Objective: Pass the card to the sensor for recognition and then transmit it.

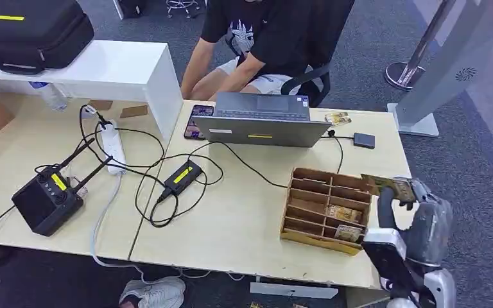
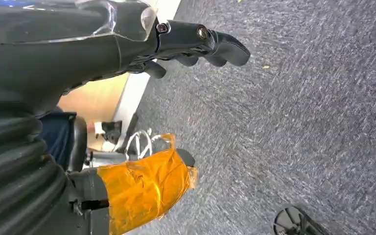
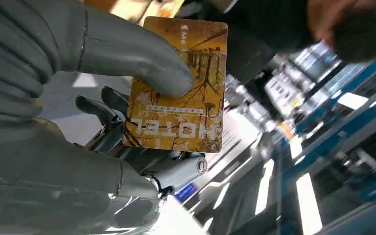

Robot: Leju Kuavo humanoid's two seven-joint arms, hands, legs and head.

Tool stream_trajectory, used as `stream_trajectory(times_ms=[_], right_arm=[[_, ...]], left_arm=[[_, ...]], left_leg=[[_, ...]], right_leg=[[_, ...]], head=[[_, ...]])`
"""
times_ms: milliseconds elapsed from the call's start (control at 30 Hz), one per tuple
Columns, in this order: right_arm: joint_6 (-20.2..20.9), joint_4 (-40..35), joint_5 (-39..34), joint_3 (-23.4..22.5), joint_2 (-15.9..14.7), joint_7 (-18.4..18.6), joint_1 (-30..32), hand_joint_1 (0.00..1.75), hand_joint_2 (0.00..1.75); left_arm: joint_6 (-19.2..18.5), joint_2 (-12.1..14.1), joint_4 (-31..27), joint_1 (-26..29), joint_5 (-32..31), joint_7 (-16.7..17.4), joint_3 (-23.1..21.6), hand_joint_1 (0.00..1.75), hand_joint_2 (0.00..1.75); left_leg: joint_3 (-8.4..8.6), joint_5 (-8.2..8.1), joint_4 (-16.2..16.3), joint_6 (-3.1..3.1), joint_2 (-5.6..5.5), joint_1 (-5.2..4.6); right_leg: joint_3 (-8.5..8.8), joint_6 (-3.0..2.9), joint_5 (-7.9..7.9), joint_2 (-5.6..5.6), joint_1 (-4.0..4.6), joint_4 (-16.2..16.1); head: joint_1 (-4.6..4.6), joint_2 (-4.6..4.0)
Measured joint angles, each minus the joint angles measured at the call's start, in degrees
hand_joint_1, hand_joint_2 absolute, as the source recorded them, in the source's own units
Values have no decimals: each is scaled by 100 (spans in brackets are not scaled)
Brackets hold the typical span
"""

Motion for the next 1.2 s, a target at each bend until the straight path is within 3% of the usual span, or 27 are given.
stream_trajectory(times_ms=[167, 267, 367, 500, 633, 767, 1167, 1200], right_arm=[[1276, 831, -206, 828, -63, 664, -1916, 175, 175], [2037, 1927, -659, 1286, -29, 1000, -3377, 175, 175], [2284, 3131, -1096, 1513, 146, 1113, -4601, 175, 175], [2338, 4462, -1369, 1610, 428, 1271, -5607, 175, 175], [2307, 5478, -1386, 1645, 639, 1219, -6119, 175, 175], [2294, 6010, -1351, 1713, 811, 1140, -6243, 175, 175], [2346, 6513, -1152, 2030, 1089, 1112, -6266, 175, 175], [2355, 6533, -1148, 2045, 1104, 1112, -6268, 154, 175]], left_arm=[[-129, 53, 0, -25, -201, 33, -109, 0, 175], [-188, 105, 0, -31, -360, 59, -229, 0, 175], [-218, 142, 0, -38, -456, 66, -345, 0, 175], [-253, 173, 0, -36, -585, 81, -487, 0, 175], [-260, 184, 0, -36, -612, 85, -590, 0, 175], [-256, 184, 0, -37, -636, 149, -647, 0, 175], [-258, 184, 0, -36, -631, 243, -665, 0, 175], [-258, 184, 0, -37, -627, 245, -662, 0, 175]], left_leg=[[-3, 29, 0, -1, 15, 0], [-12, 51, 0, -4, 13, 0], [-16, 60, 0, -4, -7, 2], [-20, 60, 0, -4, -16, 3], [-24, 58, 0, -5, -13, 3], [-27, 58, 0, -5, -13, 3], [-30, 58, 0, -5, -11, 3], [-31, 58, 0, -5, -11, 3]], right_leg=[[-16, -1, 31, 19, -1, 4], [-29, 0, 44, 18, -1, 11], [-32, -4, 49, 2, -1, 13], [-33, -4, 48, -6, 0, 15], [-38, -5, 47, -3, 0, 14], [-42, -4, 46, -5, 0, 13], [-48, -4, 47, -2, 0, 14], [-48, -4, 47, -2, 0, 14]], head=[[-2, 0], [2, 0], [2, 0], [-2, 0], [-2, 0], [0, 0], [0, 0], [0, 0]])
